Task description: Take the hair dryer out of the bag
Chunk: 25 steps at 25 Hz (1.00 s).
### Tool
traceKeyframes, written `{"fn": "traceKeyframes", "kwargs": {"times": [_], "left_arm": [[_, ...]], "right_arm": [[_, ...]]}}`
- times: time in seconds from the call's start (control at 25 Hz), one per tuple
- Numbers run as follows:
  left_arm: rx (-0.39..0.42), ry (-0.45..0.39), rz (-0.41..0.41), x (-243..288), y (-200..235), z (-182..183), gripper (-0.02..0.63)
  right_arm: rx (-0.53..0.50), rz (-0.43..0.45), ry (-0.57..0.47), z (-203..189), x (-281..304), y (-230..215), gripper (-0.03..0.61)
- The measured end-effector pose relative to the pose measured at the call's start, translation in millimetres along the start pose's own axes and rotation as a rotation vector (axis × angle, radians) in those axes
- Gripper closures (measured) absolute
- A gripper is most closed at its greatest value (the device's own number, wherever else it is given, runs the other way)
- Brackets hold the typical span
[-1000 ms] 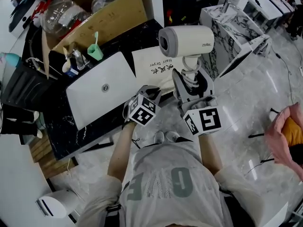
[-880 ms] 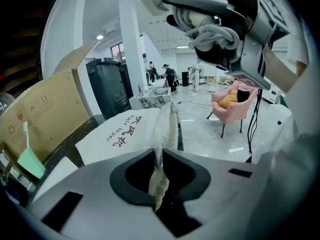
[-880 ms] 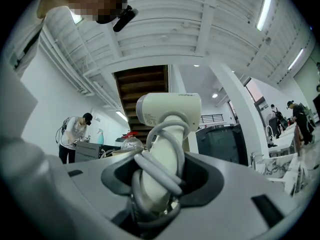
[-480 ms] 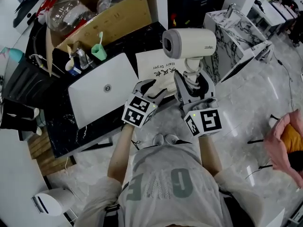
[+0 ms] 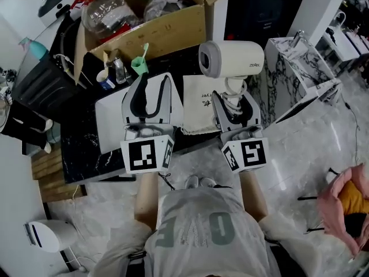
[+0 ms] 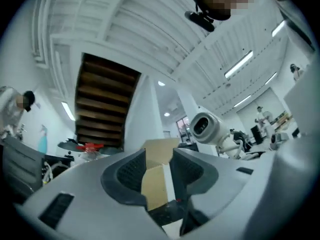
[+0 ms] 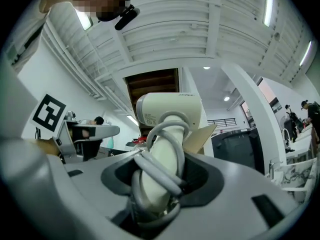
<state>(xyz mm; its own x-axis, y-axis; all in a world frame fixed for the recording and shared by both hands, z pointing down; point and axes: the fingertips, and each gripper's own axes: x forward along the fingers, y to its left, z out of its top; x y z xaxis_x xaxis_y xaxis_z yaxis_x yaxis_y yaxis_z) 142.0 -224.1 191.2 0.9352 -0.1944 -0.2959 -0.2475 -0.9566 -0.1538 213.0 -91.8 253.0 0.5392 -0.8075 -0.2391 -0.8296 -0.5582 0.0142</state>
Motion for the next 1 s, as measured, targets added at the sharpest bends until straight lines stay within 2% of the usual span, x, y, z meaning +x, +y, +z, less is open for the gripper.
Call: {"fn": "traceKeyframes", "kwargs": {"times": [0.16, 0.36, 0.64, 1.0], "left_arm": [[0.002, -0.062, 0.205, -47, 34, 11, 0.485], [0.03, -0.027, 0.359, -92, 59, -2, 0.565], [0.057, 0.066, 0.421, -120, 73, -31, 0.575], [0.059, 0.074, 0.431, -118, 83, -32, 0.575]], "right_arm": [[-0.013, 0.051, -0.012, -3, 6, 22, 0.35], [0.018, 0.105, -0.005, -11, 8, 49, 0.35], [0.074, 0.142, 0.021, -28, 11, 71, 0.35], [0.043, 0.168, 0.014, -25, 18, 80, 0.35]]}}
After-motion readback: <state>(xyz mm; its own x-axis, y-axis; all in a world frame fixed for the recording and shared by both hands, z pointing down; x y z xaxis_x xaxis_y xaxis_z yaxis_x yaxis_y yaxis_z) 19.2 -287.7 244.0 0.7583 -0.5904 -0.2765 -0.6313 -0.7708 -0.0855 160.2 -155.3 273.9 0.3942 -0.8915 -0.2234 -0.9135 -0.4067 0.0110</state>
